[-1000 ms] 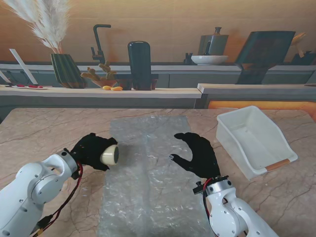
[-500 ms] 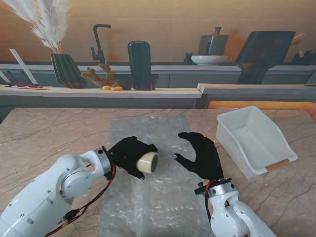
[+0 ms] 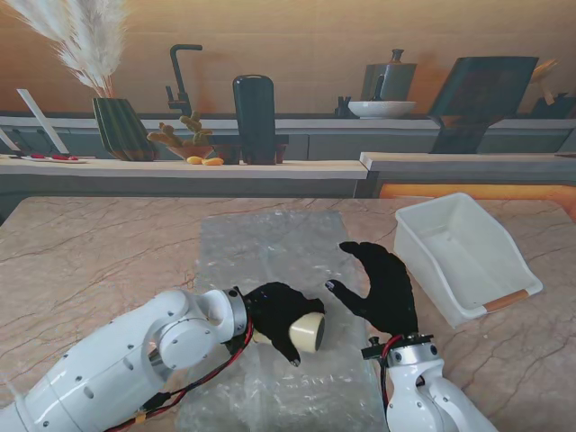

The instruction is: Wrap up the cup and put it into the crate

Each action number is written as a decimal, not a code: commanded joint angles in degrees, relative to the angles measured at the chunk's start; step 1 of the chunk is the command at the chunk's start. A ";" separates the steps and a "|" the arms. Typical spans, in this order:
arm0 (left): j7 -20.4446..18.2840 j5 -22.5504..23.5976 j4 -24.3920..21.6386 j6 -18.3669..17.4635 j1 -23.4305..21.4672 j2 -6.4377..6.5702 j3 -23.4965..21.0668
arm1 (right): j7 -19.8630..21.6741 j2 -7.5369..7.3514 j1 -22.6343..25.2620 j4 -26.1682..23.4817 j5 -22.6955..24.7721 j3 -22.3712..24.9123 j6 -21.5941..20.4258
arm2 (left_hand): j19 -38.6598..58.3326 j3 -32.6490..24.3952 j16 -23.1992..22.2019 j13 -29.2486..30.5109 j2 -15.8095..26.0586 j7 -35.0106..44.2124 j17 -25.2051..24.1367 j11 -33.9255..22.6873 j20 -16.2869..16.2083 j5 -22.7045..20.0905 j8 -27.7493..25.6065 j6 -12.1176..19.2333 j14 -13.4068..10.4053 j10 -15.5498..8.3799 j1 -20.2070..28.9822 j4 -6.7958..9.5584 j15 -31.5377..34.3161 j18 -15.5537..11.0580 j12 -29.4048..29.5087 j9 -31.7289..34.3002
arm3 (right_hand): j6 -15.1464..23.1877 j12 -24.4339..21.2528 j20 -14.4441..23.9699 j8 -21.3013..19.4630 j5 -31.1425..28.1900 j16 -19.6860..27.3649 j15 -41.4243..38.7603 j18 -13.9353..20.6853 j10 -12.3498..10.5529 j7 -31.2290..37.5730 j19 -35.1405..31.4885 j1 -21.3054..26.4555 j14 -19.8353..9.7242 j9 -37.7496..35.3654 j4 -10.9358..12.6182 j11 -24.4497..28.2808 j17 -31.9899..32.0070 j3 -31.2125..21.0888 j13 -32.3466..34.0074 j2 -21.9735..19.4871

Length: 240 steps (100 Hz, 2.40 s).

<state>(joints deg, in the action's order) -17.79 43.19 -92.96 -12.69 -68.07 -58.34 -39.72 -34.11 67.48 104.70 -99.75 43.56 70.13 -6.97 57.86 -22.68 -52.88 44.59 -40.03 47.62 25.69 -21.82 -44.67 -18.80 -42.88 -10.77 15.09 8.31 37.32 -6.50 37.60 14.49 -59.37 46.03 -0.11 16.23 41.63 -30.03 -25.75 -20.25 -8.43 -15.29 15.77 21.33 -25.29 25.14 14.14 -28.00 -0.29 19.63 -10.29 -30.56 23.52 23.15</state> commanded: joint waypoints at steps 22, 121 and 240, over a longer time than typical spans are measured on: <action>-3.54 -0.41 0.15 6.83 1.55 -0.48 4.53 | -0.45 0.42 1.15 -0.75 -0.35 0.42 -0.04 | 18.23 -3.11 -2.82 3.40 23.17 0.14 1.76 -2.68 -11.05 -1.08 1.68 4.76 -2.77 2.22 26.41 1.72 11.33 -1.05 6.65 -2.17 | 0.64 0.39 0.23 0.05 -0.95 -0.53 -0.21 -0.99 0.48 -1.11 -0.83 -0.72 0.23 -0.78 0.12 -1.25 -0.15 1.09 1.29 -2.97; -4.23 6.36 -5.74 17.55 -8.38 0.53 2.63 | -1.72 0.45 1.86 -1.25 0.37 0.18 -0.99 | 8.44 15.94 12.93 -7.12 33.24 -19.39 -8.13 0.99 -3.80 -7.47 13.12 -1.83 6.84 8.11 13.80 4.28 -2.52 7.68 27.72 -9.31 | 0.62 0.34 0.22 0.11 -1.34 -0.61 -0.46 -1.04 0.65 -1.21 -0.93 -1.06 0.47 -1.14 0.18 -1.17 -0.34 1.40 1.78 -3.94; -2.95 7.58 -6.70 18.90 -10.96 0.31 0.45 | -4.74 0.55 3.10 -1.86 2.10 0.27 -2.51 | -16.31 23.81 34.88 -28.08 27.20 -37.53 -16.33 15.06 22.32 -4.23 25.66 -5.73 9.56 13.84 0.13 4.34 -24.07 22.52 43.53 -20.00 | 0.60 0.32 0.13 0.18 -1.28 -0.79 -0.59 -1.00 0.67 -1.26 -0.98 -1.12 0.38 -1.21 0.20 -1.12 -0.50 1.30 1.89 -3.90</action>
<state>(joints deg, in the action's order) -20.82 50.99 -99.57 6.14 -78.67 -57.72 -39.38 -38.65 67.73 107.39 -101.07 45.49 70.51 -9.14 42.81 2.42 -19.65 18.70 -14.07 13.33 9.93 -8.64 -23.65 -23.04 -19.31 -17.84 22.57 19.81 39.87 -4.67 14.36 32.78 -18.30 28.79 -0.11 16.23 41.63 -30.03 -26.30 -20.49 -8.54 -15.89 15.90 20.79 -25.33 25.14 14.69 -28.53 -0.29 19.62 -10.90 -30.07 24.11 23.12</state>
